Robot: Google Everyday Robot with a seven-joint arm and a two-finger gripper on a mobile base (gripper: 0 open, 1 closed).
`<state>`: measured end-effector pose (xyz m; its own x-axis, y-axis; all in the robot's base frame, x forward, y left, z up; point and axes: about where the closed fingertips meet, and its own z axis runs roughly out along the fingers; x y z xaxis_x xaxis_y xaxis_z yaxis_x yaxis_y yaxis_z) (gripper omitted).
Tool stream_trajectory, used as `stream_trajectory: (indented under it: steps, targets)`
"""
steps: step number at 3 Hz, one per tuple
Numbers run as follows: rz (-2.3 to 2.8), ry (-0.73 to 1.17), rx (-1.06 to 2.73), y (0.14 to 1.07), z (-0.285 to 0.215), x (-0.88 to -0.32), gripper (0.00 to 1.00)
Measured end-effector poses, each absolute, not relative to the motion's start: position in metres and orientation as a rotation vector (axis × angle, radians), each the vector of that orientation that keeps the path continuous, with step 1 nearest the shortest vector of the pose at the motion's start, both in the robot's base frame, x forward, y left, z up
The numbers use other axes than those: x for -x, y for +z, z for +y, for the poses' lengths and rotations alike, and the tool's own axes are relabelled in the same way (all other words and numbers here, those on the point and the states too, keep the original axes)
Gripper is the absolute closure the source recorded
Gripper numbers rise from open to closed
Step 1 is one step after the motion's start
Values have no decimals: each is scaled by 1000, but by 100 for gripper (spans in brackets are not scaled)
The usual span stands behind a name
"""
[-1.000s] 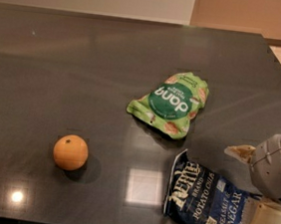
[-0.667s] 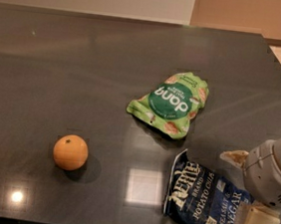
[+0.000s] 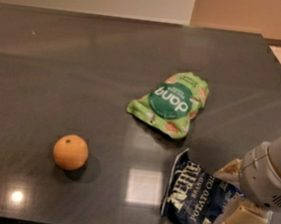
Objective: Pick blue chip bag
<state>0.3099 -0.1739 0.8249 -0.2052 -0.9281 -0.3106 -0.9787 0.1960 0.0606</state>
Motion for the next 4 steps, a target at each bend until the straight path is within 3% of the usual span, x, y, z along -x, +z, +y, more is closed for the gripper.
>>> stream_trajectory:
  steps: [2,3,4]
  targets:
    - [2260,330,1799,860,-182,-326,88]
    - [2240,292,1802,886,-187,-338,100]
    - [2209,247,1830,914,-192,-351,100]
